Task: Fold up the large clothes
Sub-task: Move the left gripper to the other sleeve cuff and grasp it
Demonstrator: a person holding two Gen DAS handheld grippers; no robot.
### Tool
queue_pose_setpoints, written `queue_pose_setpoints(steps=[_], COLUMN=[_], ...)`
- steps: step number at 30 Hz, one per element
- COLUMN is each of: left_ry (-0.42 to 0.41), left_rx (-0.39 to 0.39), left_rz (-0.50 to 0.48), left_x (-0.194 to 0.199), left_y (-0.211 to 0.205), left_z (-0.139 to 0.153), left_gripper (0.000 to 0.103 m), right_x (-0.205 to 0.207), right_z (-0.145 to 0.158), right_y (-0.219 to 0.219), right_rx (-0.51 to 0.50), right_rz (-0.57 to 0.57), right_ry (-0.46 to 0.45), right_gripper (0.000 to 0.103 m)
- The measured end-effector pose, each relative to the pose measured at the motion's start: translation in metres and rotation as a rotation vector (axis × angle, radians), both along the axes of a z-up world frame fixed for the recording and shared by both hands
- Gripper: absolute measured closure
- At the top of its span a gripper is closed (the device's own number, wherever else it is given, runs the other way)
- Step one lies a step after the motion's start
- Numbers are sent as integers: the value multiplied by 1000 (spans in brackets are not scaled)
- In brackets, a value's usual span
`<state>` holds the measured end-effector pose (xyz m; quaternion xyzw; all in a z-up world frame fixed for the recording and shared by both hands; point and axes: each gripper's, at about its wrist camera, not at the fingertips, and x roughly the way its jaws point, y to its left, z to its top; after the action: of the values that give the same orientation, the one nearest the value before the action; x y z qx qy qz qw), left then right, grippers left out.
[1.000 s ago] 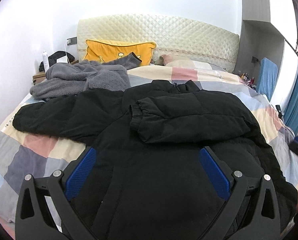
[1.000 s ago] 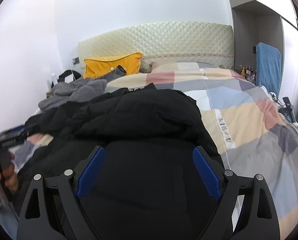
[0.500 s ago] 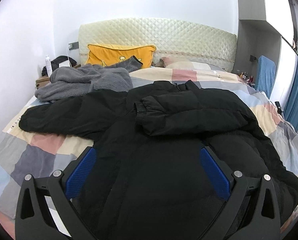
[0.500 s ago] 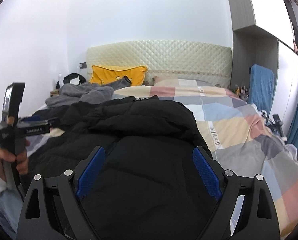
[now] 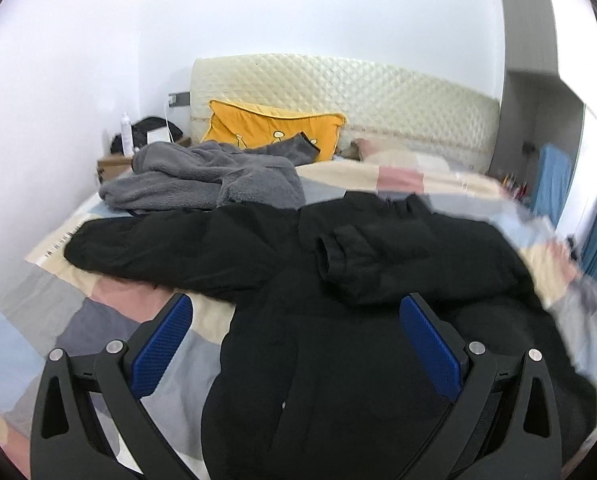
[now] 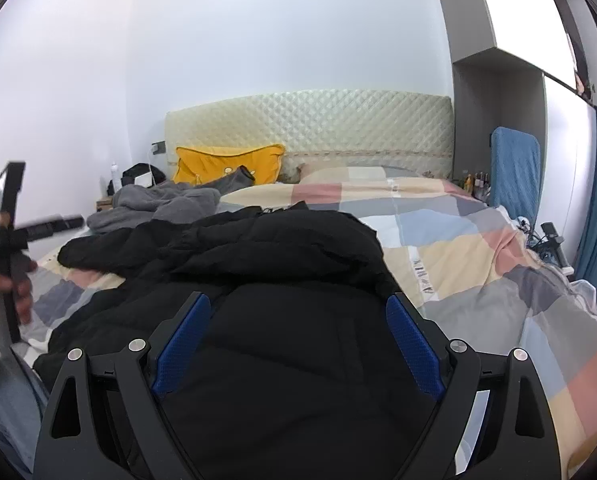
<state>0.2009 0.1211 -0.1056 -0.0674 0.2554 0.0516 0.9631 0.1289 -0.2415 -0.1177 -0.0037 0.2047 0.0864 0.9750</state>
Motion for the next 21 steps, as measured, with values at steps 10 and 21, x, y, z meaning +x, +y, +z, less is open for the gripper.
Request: queue_pose_setpoints(steps=[10,21], left_ry=[-67,88], left_rx=[-169,64], left_rz=[146,339], left_x=[11,56], left_y=[117,242], left_z=[71,82], left_gripper=[0,0], right_x=[-2,-2], right_z=[2,0], right_y=[1,-8], right_rx=[-10,30], right_rz=[-5,-62], right_ry=[-33,-22], right_gripper=[14,8])
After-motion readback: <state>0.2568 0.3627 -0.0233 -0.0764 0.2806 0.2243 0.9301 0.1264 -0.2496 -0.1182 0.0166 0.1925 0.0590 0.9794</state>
